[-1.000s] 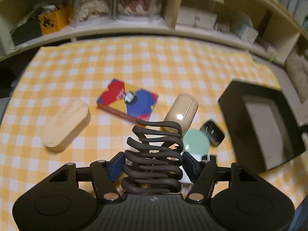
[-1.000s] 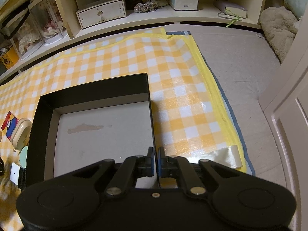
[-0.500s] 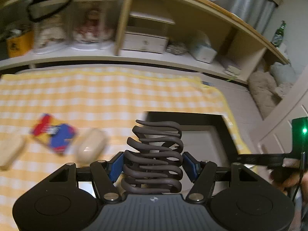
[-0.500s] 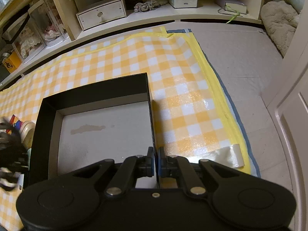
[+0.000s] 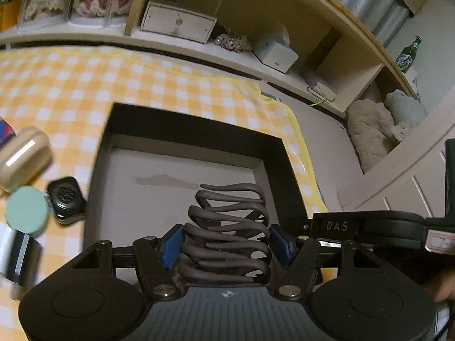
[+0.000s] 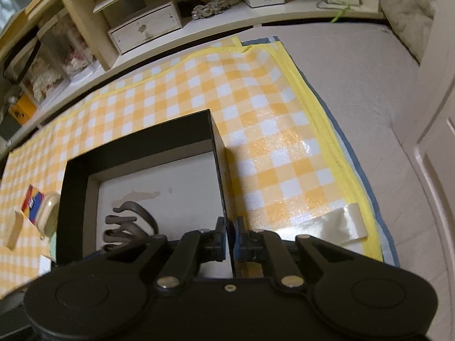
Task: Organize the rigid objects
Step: 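Carry the coiled clip with the left tool into the black box and release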
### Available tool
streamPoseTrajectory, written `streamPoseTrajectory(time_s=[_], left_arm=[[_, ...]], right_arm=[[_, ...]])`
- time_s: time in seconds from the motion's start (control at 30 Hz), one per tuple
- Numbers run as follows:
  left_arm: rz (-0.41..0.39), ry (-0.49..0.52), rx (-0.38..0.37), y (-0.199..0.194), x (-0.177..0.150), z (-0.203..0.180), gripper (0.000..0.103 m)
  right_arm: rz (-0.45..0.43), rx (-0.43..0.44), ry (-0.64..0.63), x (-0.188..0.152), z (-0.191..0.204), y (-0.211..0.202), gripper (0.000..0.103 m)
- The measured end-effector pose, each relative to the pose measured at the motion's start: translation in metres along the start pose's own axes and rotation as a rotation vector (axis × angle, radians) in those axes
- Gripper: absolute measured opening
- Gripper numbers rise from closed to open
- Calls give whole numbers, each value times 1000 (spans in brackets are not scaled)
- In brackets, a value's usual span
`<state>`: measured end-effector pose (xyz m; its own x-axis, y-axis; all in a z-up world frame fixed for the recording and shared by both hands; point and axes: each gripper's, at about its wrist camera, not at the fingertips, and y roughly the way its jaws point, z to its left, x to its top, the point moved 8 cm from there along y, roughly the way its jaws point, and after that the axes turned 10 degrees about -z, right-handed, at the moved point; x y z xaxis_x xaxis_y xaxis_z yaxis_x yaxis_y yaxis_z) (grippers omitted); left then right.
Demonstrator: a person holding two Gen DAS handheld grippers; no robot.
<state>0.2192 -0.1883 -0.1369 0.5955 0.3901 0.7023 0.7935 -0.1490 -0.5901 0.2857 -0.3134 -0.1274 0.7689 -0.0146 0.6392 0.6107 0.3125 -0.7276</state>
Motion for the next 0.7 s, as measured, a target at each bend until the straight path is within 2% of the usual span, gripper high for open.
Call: streamPoseTrajectory(time_s=[0.17, 0.33, 0.4, 0.47, 0.6, 0.7], left_arm=[[-24, -78, -6, 11, -6, 3, 65], [-18, -191, -75, 16, -15, 8, 65], [-22, -185, -94, 14, -16, 7, 68], [-14, -176, -129, 12, -16, 3, 84], [-2, -109, -163, 3, -16, -6, 83], [36, -68, -157, 2, -20, -9, 72]], right_arm=[[-1, 6, 10, 0, -1, 0, 8], [0, 14, 20, 1, -2, 1, 8], [-1, 12, 14, 1, -1, 1, 8], [-1, 13, 13, 1, -1, 1, 8], [0, 16, 14, 1, -1, 1, 8], [0, 14, 12, 1, -1, 1, 8]])
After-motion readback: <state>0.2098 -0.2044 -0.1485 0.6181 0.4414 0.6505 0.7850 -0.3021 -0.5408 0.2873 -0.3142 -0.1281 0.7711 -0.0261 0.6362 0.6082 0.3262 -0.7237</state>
